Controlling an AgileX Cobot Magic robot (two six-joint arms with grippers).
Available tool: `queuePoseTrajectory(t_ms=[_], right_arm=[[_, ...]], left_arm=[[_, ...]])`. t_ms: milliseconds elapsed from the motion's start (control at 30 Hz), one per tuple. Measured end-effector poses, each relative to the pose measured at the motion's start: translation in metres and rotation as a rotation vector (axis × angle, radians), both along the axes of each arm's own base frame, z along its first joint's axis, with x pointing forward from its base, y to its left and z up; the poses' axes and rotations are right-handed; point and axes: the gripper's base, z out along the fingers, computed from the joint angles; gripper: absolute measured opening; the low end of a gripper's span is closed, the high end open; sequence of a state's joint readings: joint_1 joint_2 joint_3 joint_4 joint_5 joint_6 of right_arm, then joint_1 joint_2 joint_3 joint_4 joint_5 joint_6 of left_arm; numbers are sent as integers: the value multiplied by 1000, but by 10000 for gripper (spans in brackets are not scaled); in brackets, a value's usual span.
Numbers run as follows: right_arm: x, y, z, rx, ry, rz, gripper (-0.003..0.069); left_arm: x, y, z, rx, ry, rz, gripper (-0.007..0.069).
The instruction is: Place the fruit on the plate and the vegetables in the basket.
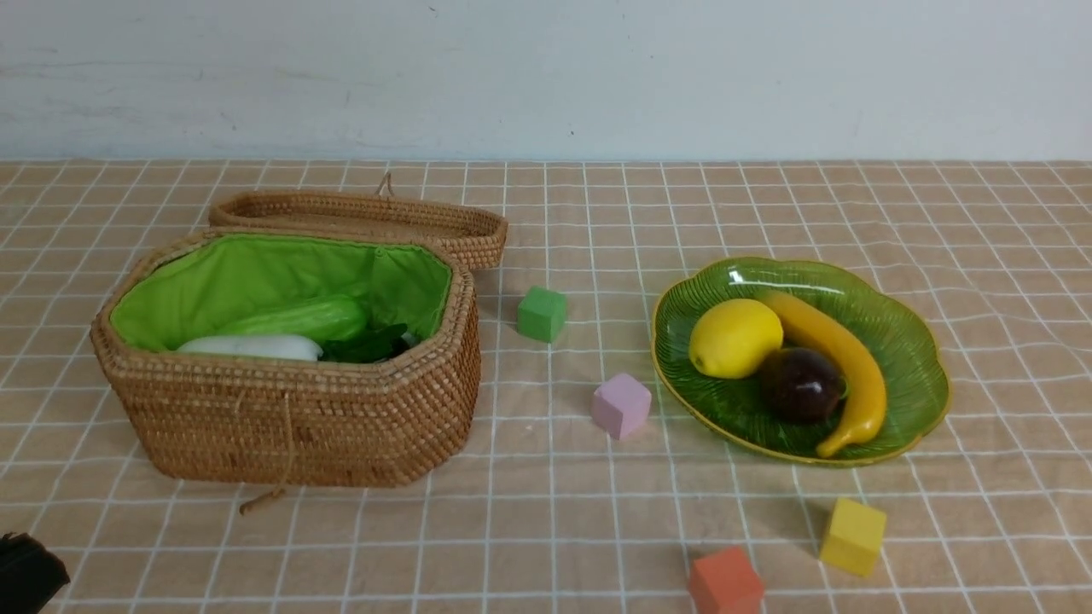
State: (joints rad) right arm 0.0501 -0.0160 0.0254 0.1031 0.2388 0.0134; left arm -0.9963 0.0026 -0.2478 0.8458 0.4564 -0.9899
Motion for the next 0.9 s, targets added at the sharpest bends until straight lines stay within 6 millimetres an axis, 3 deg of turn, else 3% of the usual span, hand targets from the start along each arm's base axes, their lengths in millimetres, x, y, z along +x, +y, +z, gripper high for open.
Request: queuePoseTrajectory(t_ms=[233,900], right_arm=[[-3,-1,-9,-40,115,-5,-8],[-3,-1,-9,-41,124,-5,-3]], left_arm=[[0,0,0,1,1,1,-10],[0,0,0,1,1,1,4]])
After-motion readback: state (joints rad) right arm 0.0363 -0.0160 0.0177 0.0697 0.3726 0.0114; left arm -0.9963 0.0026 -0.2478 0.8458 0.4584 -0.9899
